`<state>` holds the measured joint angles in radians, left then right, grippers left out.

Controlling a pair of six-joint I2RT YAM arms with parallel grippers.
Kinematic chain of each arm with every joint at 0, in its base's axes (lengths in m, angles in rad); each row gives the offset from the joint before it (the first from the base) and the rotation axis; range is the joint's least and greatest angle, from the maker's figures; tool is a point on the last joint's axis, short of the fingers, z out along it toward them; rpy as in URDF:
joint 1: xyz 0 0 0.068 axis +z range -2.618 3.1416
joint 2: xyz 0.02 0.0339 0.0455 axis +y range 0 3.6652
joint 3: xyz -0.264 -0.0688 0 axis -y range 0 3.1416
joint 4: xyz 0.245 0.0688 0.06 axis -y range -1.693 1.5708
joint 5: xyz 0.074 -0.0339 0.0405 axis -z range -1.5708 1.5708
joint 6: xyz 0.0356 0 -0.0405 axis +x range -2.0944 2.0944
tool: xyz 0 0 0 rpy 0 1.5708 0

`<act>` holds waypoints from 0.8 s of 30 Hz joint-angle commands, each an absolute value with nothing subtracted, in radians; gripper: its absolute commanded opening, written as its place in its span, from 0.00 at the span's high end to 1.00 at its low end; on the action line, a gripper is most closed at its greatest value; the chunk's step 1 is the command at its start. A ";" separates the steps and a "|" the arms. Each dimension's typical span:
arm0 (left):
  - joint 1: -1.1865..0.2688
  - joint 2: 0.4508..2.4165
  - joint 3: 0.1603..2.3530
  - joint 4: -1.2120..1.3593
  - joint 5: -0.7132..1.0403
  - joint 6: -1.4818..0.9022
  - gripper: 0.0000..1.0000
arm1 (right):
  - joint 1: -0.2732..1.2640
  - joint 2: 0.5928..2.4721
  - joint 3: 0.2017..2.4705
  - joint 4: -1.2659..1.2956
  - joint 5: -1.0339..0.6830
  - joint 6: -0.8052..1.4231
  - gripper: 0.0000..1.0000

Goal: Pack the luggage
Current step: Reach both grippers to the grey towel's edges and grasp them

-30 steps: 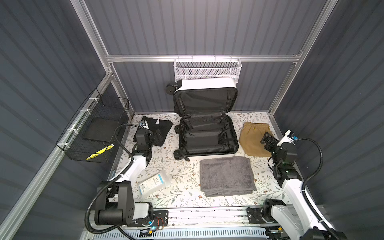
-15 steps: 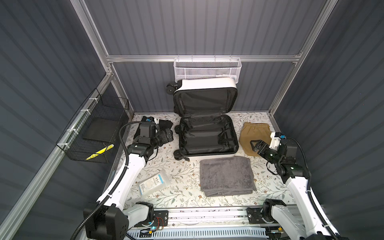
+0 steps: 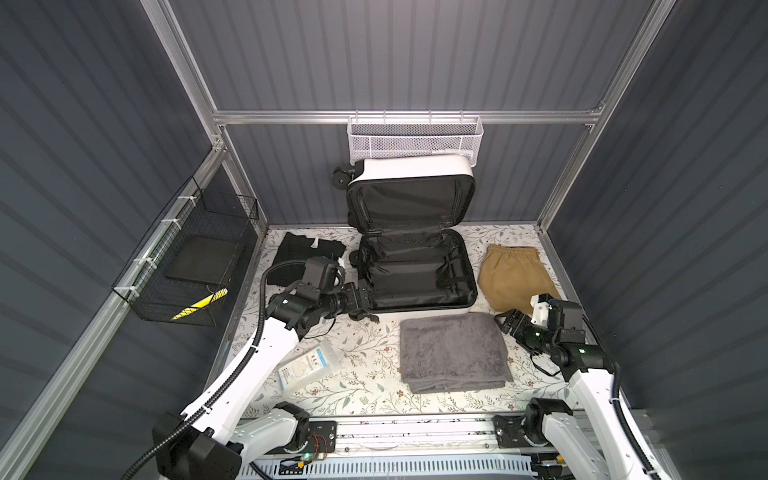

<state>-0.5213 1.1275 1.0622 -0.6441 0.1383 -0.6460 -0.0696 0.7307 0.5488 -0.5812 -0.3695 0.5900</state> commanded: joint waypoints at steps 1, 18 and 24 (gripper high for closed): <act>-0.596 1.115 1.016 -0.644 0.120 -0.712 0.00 | -0.063 0.716 0.530 -0.650 -0.308 0.611 0.20; -0.881 1.349 0.833 -0.306 0.033 -0.755 0.04 | -0.061 0.807 0.494 -0.641 -0.276 0.604 0.24; -0.891 1.424 0.788 -0.202 0.046 -0.747 0.11 | -0.058 0.799 0.451 -0.614 -0.303 0.618 0.27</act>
